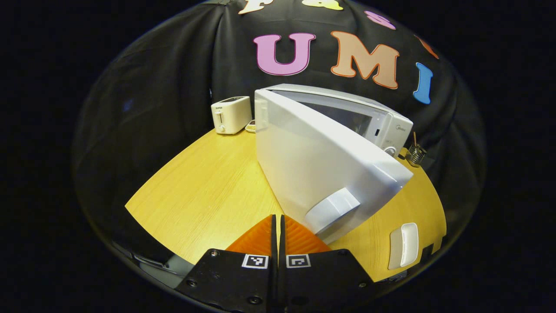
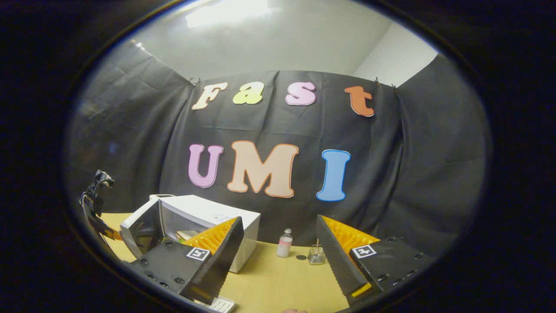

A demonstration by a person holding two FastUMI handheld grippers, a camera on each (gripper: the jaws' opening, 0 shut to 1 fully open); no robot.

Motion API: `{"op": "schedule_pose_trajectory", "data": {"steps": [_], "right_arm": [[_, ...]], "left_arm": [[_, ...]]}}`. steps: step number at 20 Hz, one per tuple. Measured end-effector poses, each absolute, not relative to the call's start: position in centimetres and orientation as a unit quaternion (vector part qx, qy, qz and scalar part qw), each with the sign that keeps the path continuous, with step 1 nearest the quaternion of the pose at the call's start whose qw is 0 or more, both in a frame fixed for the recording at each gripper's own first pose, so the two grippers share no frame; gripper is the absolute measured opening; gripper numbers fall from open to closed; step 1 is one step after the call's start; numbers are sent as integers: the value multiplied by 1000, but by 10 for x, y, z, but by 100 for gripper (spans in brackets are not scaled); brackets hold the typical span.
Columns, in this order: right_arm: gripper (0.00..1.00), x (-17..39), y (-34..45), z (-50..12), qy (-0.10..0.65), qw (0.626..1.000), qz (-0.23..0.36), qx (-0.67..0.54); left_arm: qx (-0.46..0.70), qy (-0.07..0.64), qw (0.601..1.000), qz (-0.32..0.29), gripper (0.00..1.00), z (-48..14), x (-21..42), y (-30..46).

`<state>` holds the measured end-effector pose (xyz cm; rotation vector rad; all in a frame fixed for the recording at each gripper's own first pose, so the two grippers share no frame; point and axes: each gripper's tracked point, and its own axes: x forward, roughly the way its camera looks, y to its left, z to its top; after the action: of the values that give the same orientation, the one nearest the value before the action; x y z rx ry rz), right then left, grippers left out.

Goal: Open the microwave oven with the left hand, put the food in, and close the microwave oven.

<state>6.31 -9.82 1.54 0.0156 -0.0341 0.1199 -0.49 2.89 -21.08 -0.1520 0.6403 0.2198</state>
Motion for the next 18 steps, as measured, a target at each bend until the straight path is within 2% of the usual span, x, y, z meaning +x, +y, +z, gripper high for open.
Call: {"op": "schedule_pose_trajectory", "data": {"steps": [18], "right_arm": [[96,71,-127,-15,12,999,45,22]], "left_arm": [[-63,303,951,17,1,-201,99,-69]]}}
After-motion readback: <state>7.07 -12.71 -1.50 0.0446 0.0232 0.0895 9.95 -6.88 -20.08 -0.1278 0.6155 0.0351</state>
